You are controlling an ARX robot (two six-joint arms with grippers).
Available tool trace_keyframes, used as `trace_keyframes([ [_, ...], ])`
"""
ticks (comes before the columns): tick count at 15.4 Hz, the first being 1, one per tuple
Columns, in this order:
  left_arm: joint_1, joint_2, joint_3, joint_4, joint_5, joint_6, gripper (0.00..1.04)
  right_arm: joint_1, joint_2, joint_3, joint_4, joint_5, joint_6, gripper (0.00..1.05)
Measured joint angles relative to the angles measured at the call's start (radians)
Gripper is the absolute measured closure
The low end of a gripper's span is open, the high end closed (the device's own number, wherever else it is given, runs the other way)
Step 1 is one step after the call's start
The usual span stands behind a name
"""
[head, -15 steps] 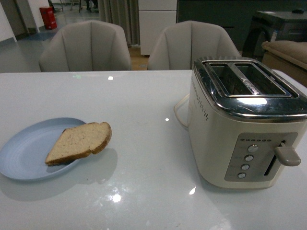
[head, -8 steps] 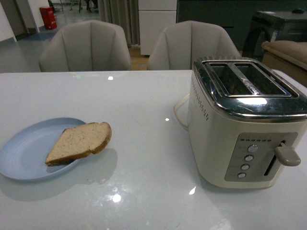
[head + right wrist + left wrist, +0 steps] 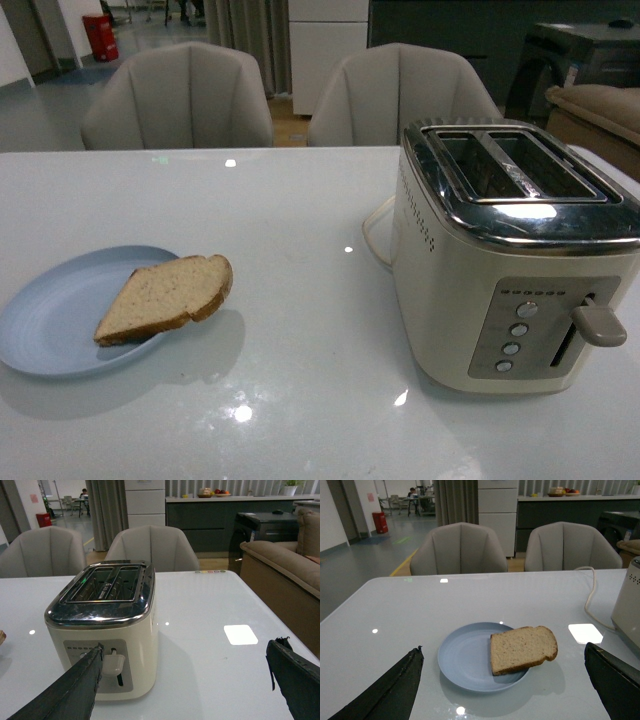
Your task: Left arm holds plate, right arm toasts bread
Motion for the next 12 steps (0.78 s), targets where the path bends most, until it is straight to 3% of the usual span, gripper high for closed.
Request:
trace_keyframes([
  [6, -0.001, 0.001, 0.000, -0.008, -0.005, -0.001, 0.07, 0.000, 0.000, 0.000, 0.000, 0.000, 0.000, 0.06],
  [8, -0.097, 0.106, 0.071, -0.131, -0.162, -0.079, 0.07, 0.000, 0.000, 0.000, 0.000, 0.000, 0.000, 0.06],
  [10, -0.147, 0.118, 0.129, -0.100, -0.208, -0.106, 0.07, 0.000, 0.000, 0.000, 0.000, 0.000, 0.000, 0.06],
  [12, -0.130, 0.122, 0.146, -0.107, -0.181, -0.121, 0.07, 0.000, 0.000, 0.000, 0.000, 0.000, 0.000, 0.06],
])
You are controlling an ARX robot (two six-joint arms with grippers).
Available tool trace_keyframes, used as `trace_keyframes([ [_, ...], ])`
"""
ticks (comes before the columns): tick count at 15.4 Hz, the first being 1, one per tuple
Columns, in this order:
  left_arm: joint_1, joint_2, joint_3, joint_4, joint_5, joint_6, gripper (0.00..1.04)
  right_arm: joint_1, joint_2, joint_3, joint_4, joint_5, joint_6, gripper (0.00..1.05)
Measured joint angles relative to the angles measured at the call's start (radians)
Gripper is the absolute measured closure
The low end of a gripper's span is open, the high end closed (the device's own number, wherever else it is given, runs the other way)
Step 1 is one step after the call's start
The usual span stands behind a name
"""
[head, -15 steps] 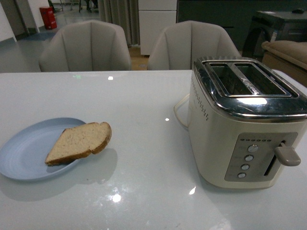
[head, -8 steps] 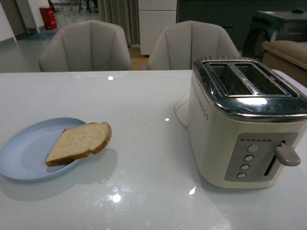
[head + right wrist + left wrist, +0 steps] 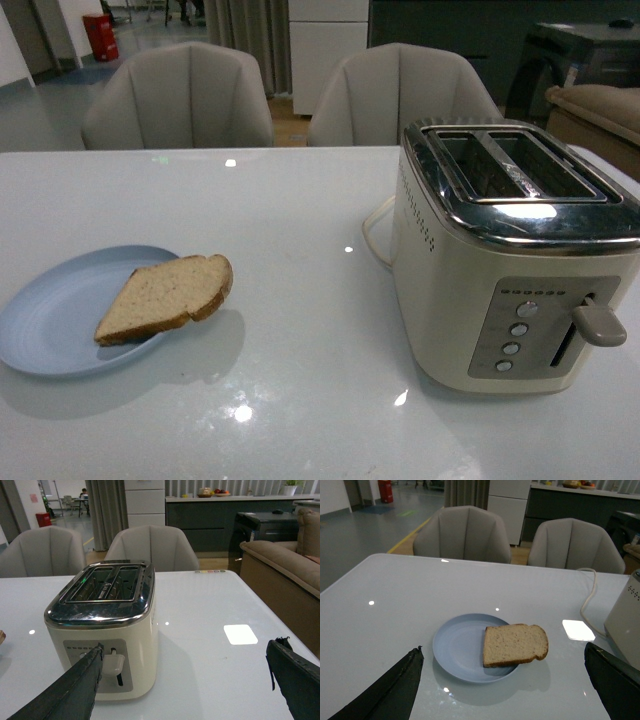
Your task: Left arm holds plate, right arm toasts bread
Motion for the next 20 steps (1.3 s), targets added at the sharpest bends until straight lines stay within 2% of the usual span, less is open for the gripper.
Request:
trace_keyframes([
  [2, 0.143, 0.166, -0.021, 0.203, 0.127, -0.005, 0.07, 0.000, 0.000, 0.000, 0.000, 0.000, 0.000, 0.06],
  [3, 0.214, 0.337, -0.024, 0.367, 0.183, -0.006, 0.07, 0.000, 0.000, 0.000, 0.000, 0.000, 0.000, 0.06],
  [5, 0.246, 0.758, 0.014, 0.724, 0.233, 0.000, 0.07, 0.000, 0.000, 0.000, 0.000, 0.000, 0.000, 0.06],
  [7, 0.251, 1.224, 0.197, 1.006, 0.262, 0.031, 0.07, 0.000, 0.000, 0.000, -0.001, 0.000, 0.000, 0.06],
  [10, 0.263, 1.647, 0.416, 0.989, 0.241, 0.106, 0.07, 0.000, 0.000, 0.000, 0.000, 0.000, 0.000, 0.06],
  [12, 0.278, 1.827, 0.562, 0.947, 0.243, 0.153, 0.07, 0.000, 0.000, 0.000, 0.000, 0.000, 0.000, 0.06],
  [16, 0.328, 1.991, 0.768, 0.875, 0.319, 0.163, 0.07, 0.000, 0.000, 0.000, 0.000, 0.000, 0.000, 0.06],
  [20, 0.404, 2.095, 0.792, 0.924, 0.344, 0.153, 0.07, 0.000, 0.000, 0.000, 0.000, 0.000, 0.000, 0.06],
])
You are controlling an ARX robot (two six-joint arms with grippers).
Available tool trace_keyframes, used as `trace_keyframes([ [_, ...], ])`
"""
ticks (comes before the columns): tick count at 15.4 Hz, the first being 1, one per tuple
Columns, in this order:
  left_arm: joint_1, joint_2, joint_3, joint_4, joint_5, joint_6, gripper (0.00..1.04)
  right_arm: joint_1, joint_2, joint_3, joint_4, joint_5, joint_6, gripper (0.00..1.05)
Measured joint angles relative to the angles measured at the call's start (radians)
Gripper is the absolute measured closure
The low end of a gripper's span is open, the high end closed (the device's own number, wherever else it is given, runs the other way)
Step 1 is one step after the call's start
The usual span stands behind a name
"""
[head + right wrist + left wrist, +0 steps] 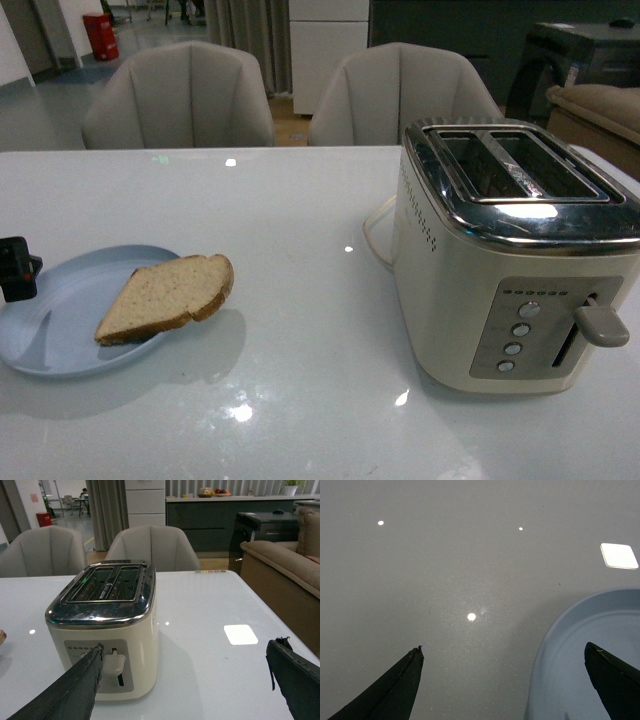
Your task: Left arm holds plate, right arm toasts bread
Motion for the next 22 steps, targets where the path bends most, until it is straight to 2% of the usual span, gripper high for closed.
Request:
trace_keyframes([
  [4, -0.007, 0.077, 0.004, 0.082, 0.068, -0.029, 0.07, 0.000, 0.000, 0.000, 0.000, 0.000, 0.000, 0.06],
  [11, -0.010, 0.145, 0.022, 0.140, 0.100, -0.056, 0.07, 0.000, 0.000, 0.000, 0.000, 0.000, 0.000, 0.06],
  [12, -0.009, 0.151, 0.023, 0.155, 0.103, -0.060, 0.13, 0.000, 0.000, 0.000, 0.000, 0.000, 0.000, 0.06],
  [14, -0.006, 0.171, 0.025, 0.189, 0.123, -0.077, 0.42, 0.000, 0.000, 0.000, 0.000, 0.000, 0.000, 0.06],
  [20, 0.001, 0.174, 0.009, 0.222, 0.169, -0.095, 1.00, 0.000, 0.000, 0.000, 0.000, 0.000, 0.000, 0.06],
  [22, 0.002, 0.174, 0.010, 0.227, 0.171, -0.113, 1.02, 0.000, 0.000, 0.000, 0.000, 0.000, 0.000, 0.06],
])
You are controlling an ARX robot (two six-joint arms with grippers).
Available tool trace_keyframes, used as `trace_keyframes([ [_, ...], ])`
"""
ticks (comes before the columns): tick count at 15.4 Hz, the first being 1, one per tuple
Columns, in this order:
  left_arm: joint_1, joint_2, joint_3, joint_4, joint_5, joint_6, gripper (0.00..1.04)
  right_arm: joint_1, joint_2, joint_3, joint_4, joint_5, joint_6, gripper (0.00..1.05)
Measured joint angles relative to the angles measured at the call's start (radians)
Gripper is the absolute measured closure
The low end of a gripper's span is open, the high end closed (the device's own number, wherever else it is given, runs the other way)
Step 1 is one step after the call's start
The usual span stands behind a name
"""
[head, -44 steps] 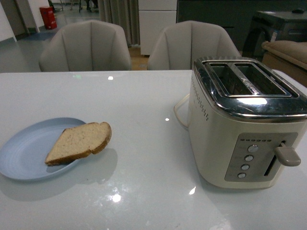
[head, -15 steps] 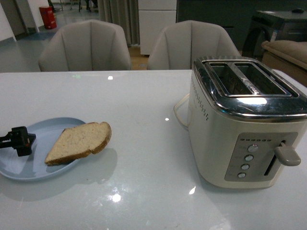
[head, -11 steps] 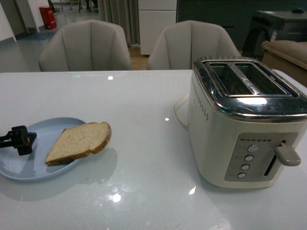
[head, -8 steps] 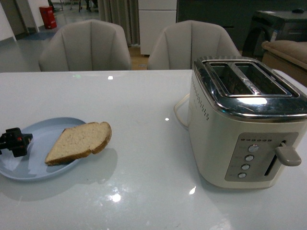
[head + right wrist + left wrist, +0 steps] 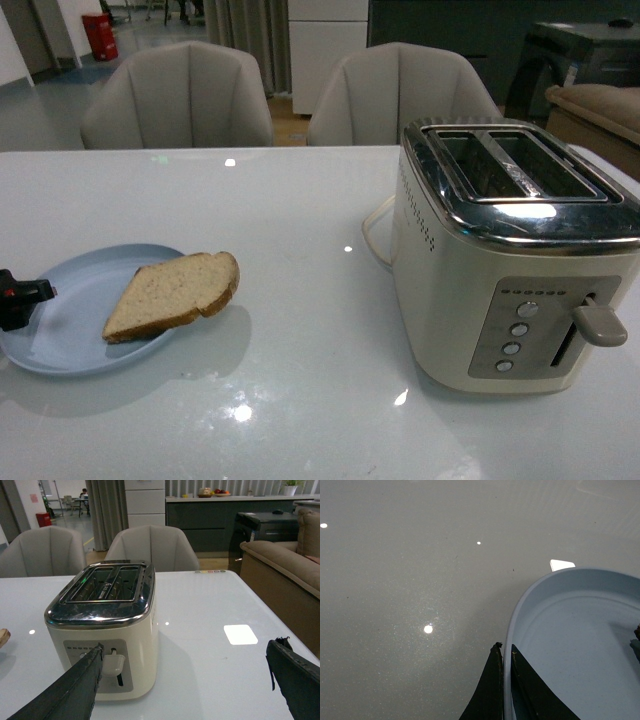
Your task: Left arm holds plate, right arm toasts bread
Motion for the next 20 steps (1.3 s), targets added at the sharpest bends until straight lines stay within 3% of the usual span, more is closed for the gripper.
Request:
trace_keyframes([
  [13, -0.024, -0.156, -0.116, -0.099, -0.026, -0.229, 1.02, 0.000, 0.000, 0.000, 0.000, 0.000, 0.000, 0.06],
  [20, -0.155, -0.548, -0.296, -0.290, -0.140, -0.319, 1.02, 0.000, 0.000, 0.000, 0.000, 0.000, 0.000, 0.06],
])
